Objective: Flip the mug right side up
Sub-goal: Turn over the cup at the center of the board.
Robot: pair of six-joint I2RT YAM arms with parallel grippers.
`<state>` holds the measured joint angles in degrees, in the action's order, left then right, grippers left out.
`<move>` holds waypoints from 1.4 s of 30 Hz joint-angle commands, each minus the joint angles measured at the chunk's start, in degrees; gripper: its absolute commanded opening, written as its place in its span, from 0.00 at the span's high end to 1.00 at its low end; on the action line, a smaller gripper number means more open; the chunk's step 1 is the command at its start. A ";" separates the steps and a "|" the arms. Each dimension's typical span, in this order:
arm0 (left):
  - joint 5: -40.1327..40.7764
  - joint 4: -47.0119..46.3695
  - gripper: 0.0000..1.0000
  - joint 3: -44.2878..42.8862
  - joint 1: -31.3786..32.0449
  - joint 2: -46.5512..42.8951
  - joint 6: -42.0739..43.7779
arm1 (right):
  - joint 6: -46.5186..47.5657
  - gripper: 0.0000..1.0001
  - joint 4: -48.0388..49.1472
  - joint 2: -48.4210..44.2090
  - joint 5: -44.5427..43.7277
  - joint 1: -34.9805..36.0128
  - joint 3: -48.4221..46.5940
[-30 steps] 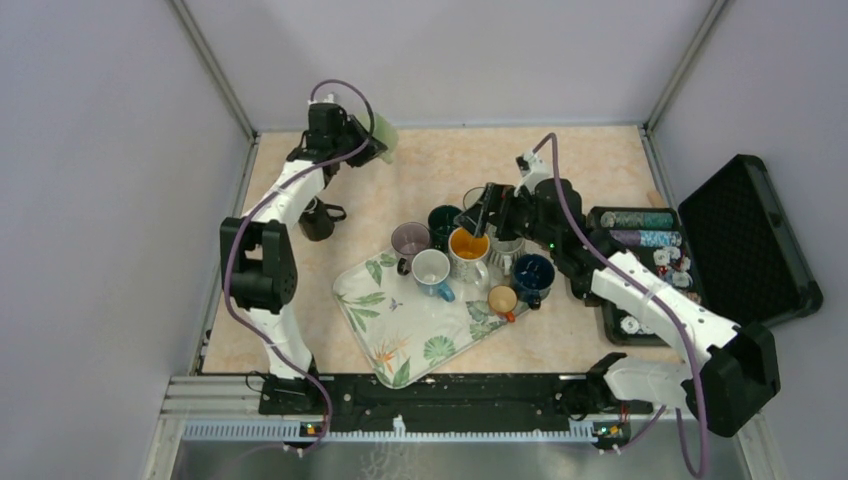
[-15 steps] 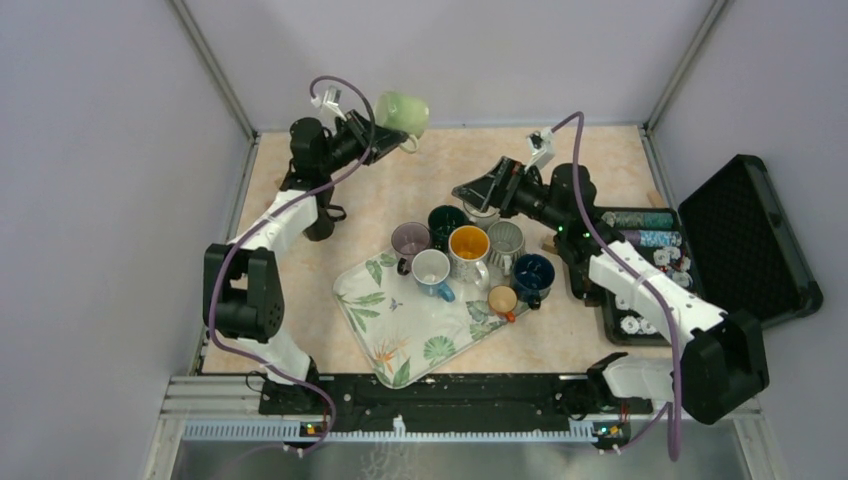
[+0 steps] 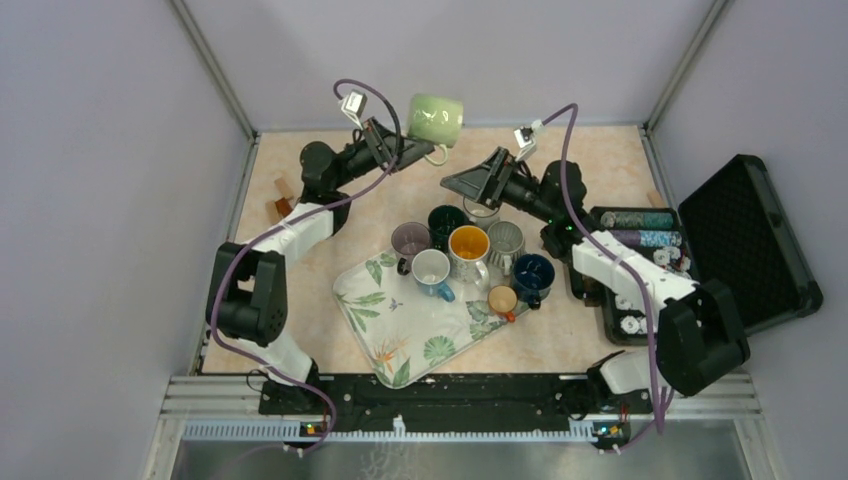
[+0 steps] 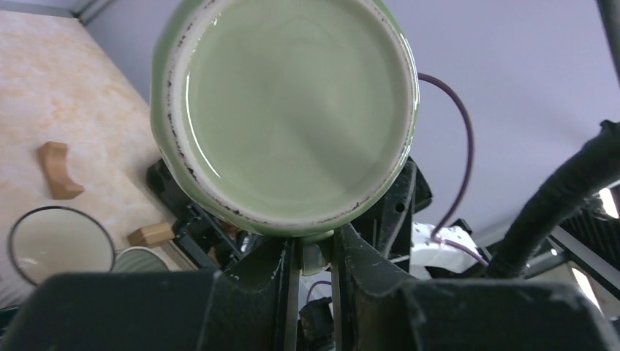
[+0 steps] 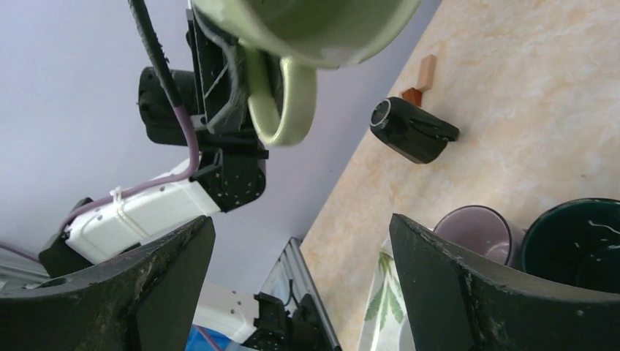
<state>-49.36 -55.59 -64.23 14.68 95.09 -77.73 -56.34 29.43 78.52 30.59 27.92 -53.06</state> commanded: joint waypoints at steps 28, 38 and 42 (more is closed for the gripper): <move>-0.33 -20.56 1.00 -1.66 6.02 1.94 -6.02 | -14.31 0.62 22.21 4.08 0.87 -0.41 -3.03; -0.77 -20.35 1.00 -1.96 6.08 2.46 -6.06 | -12.60 0.86 20.23 3.30 0.59 -0.41 -2.95; -1.30 -19.27 1.00 -2.19 6.04 2.67 -5.55 | -10.92 1.00 17.87 2.33 -0.28 -0.42 -2.82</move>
<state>-51.48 -70.39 -63.64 20.40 97.95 -85.36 -70.43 46.70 83.09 31.31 27.57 -53.78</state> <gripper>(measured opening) 0.244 0.157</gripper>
